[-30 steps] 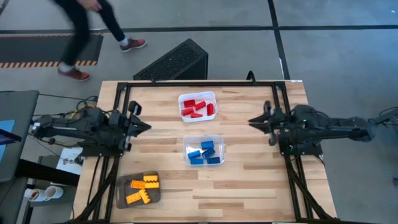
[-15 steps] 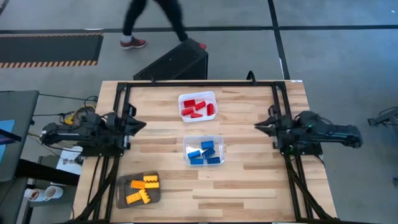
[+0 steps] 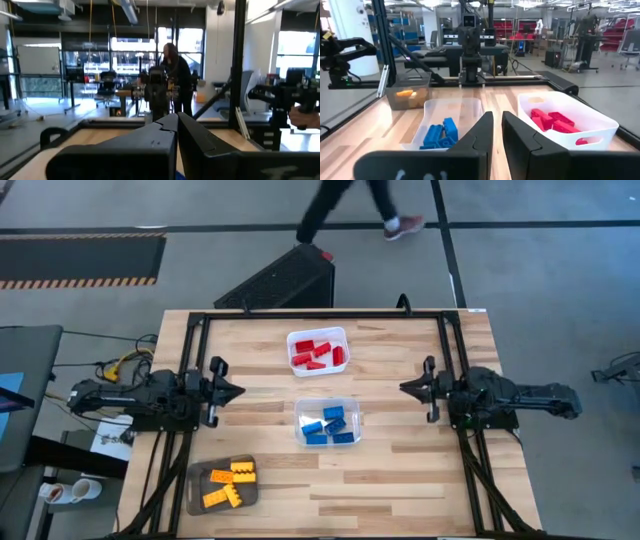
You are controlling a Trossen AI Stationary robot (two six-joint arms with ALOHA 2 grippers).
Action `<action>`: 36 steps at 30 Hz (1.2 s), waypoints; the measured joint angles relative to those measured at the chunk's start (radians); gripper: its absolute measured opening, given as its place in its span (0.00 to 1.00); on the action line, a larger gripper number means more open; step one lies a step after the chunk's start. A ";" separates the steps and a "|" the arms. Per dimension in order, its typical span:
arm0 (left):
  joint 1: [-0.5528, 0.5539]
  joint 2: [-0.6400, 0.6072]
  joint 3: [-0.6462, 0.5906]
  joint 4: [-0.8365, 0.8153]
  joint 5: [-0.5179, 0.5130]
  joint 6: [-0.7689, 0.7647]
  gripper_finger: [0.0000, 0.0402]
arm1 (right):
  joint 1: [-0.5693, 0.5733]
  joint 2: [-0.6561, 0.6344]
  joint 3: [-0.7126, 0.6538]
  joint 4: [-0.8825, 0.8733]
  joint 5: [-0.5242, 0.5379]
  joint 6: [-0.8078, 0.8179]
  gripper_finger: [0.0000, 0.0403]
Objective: Sort & place blocks by color
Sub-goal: Return to Home Position
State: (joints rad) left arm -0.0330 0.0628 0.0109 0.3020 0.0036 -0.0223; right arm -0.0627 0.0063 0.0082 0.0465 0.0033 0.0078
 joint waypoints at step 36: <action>0.000 0.000 -0.003 -0.234 0.096 -0.070 0.00 | 0.003 -0.001 -0.003 -0.007 0.120 -0.008 0.08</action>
State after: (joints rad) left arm -0.0334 0.0624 0.0074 0.0680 0.1001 -0.0928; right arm -0.0597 0.0055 0.0055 0.0398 0.1234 -0.0006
